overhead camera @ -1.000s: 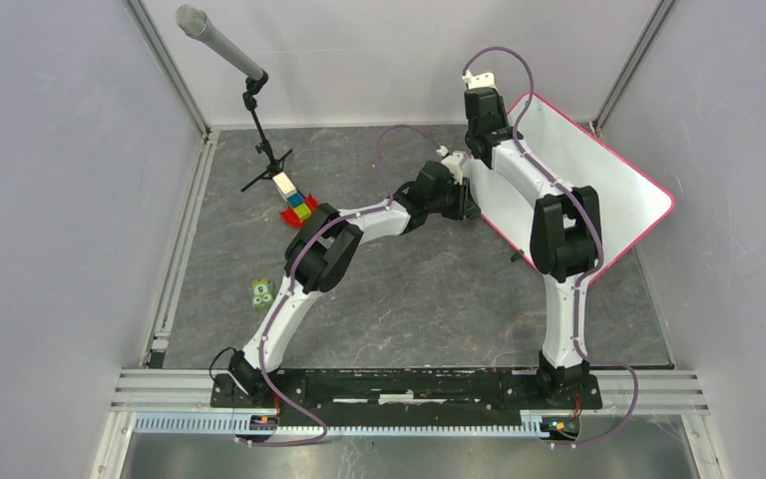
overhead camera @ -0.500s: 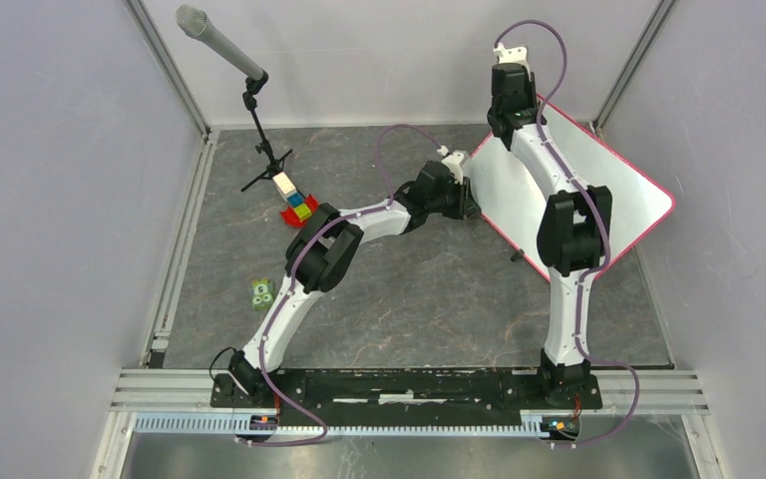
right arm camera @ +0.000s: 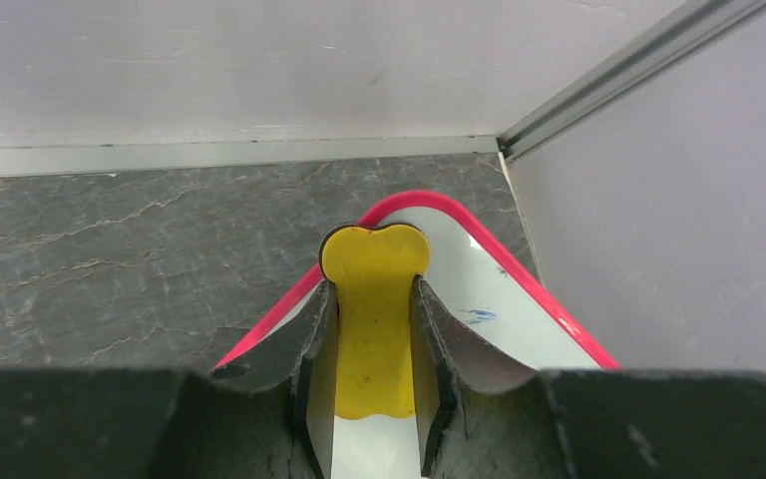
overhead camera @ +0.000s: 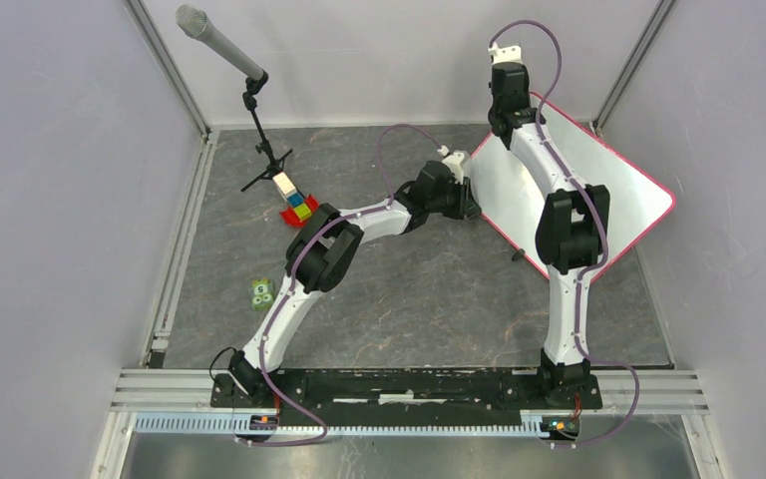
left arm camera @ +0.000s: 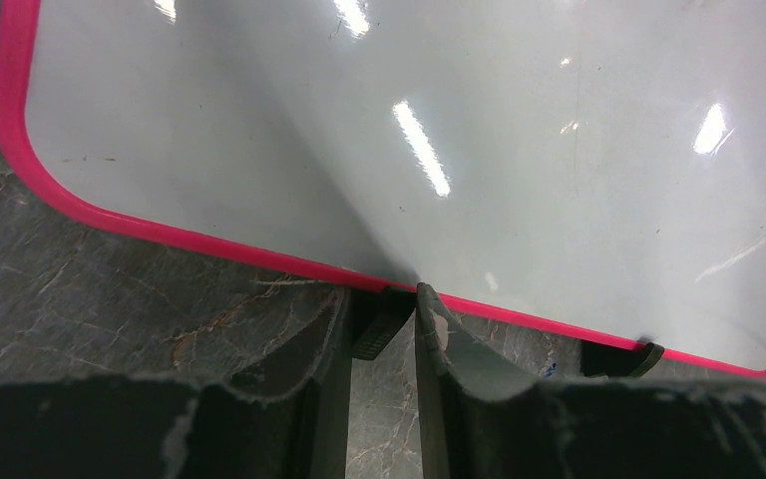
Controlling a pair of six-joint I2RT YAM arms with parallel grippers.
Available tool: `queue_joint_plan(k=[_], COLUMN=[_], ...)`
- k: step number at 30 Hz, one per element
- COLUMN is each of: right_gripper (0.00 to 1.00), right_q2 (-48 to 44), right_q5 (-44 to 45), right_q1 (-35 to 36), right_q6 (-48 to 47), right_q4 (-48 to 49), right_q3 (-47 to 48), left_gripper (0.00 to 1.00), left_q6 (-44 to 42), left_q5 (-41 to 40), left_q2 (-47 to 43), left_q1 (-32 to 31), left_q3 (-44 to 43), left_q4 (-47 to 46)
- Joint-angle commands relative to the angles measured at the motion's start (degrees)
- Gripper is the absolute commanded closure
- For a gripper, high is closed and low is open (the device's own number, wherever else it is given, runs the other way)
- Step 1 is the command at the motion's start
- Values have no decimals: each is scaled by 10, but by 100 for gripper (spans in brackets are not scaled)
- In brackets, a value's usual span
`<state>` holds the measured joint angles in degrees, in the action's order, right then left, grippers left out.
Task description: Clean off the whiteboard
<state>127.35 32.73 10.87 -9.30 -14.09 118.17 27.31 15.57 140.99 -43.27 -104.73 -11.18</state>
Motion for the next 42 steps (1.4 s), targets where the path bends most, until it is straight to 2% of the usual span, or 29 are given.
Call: queue_joint_plan(k=[1,7,12,20,26,34,39,42], right_gripper=[67,67,67,67,67,66,66,66], right_q2=[15,-8,-49,-14,-2,31,22,4], right_q5=[-40,-15,48,28,34,-40,-46,-11], right_q1=[2,-9,-11,-18,-18,-14,-13,-14], right_q6=[10,38,39,26,21,17,25,33], right_q4=[6,-3,19,17,47,53,65,69], right_q3=[18,1,-56,-1,4,38,16,-1], left_gripper=[78,78,78,78,78,78,78,78], left_q6=[3,2,2,1,1,1,0,0], left_q5=[11,10,9,9,9,9,9,9], left_q2=[16,17,17,16,17,17,17,17], left_q1=[-10,-10,-10,-11,-10,-10,-10,-11], left_q3=[-18,-18,-18,-18,-18,-19,-19,-19], left_q4=[6,5,5,5,5,6,6,6])
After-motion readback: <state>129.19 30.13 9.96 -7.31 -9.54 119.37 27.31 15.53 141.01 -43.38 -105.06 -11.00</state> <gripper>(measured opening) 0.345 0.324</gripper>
